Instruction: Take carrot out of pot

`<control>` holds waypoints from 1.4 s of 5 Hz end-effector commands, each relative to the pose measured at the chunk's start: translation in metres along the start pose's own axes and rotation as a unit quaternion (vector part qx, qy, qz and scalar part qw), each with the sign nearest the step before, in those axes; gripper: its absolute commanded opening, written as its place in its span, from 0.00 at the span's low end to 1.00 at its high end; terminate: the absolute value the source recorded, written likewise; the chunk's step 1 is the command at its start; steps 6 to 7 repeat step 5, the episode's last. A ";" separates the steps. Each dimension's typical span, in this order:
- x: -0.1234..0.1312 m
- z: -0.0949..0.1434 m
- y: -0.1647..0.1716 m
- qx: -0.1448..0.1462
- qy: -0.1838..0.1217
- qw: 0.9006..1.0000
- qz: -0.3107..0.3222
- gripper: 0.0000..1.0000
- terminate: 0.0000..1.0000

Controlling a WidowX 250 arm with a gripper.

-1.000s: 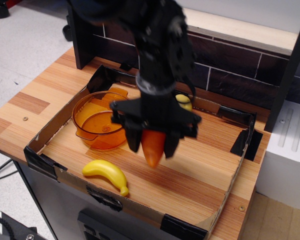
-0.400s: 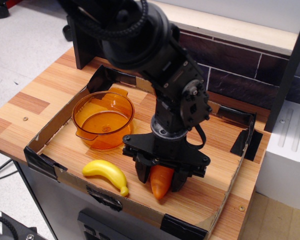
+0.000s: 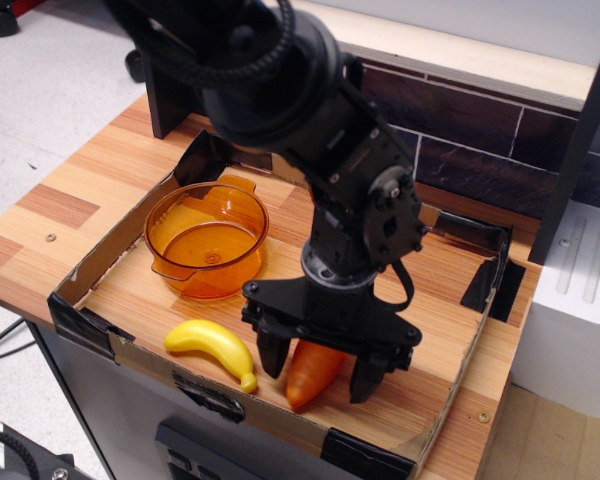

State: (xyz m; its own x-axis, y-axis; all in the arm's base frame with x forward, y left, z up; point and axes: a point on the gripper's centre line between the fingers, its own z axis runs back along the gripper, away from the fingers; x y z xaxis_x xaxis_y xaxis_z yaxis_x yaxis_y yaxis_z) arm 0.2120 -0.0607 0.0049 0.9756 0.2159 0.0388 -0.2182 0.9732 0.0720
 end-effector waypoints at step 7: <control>0.054 0.128 0.036 -0.063 -0.071 0.988 0.126 1.00 1.00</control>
